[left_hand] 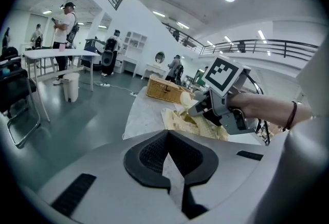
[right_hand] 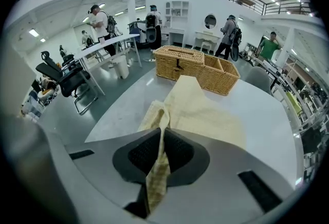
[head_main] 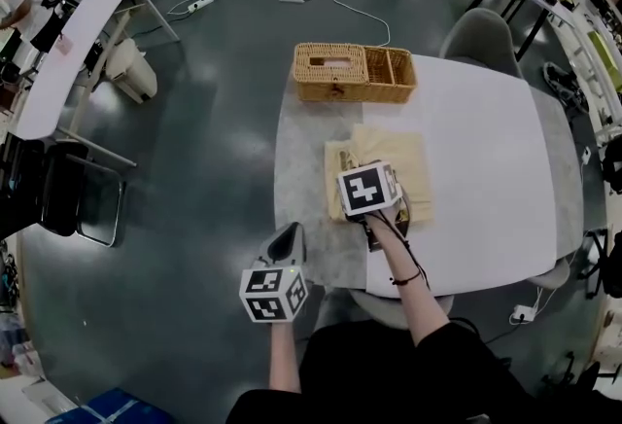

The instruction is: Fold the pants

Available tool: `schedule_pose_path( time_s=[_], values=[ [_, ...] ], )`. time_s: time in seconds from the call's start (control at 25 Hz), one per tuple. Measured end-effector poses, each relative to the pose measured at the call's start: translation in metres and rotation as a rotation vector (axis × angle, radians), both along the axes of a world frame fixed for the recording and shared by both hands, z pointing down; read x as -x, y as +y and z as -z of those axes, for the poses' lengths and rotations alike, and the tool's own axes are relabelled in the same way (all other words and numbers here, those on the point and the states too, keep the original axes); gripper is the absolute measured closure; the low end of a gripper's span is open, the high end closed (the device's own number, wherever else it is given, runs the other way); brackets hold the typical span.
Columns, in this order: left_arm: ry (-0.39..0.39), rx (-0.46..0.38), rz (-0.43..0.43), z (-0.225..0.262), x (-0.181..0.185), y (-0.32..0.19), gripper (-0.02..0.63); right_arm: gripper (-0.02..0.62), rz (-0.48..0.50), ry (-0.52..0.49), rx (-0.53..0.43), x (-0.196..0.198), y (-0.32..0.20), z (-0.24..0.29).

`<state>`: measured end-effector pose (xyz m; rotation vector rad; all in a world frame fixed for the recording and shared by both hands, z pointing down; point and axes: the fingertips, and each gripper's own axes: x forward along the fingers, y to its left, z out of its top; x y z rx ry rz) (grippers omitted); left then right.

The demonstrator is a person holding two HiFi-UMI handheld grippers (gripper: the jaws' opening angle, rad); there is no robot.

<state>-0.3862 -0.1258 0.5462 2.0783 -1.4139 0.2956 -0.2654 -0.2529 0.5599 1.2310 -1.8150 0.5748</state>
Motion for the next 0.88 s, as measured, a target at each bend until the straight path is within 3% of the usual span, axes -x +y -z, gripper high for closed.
schedule_pose_path(
  time_s=[0.72,0.88],
  values=[
    [0.008,0.009,0.032,-0.004,0.011,0.006,0.598,0.565,-0.027,0.035,-0.025,0.014,0.003,-0.019],
    [0.008,0.009,0.032,-0.004,0.01,0.008,0.598,0.517,-0.015,0.017,-0.028,0.02,0.007,-0.021]
  ],
)
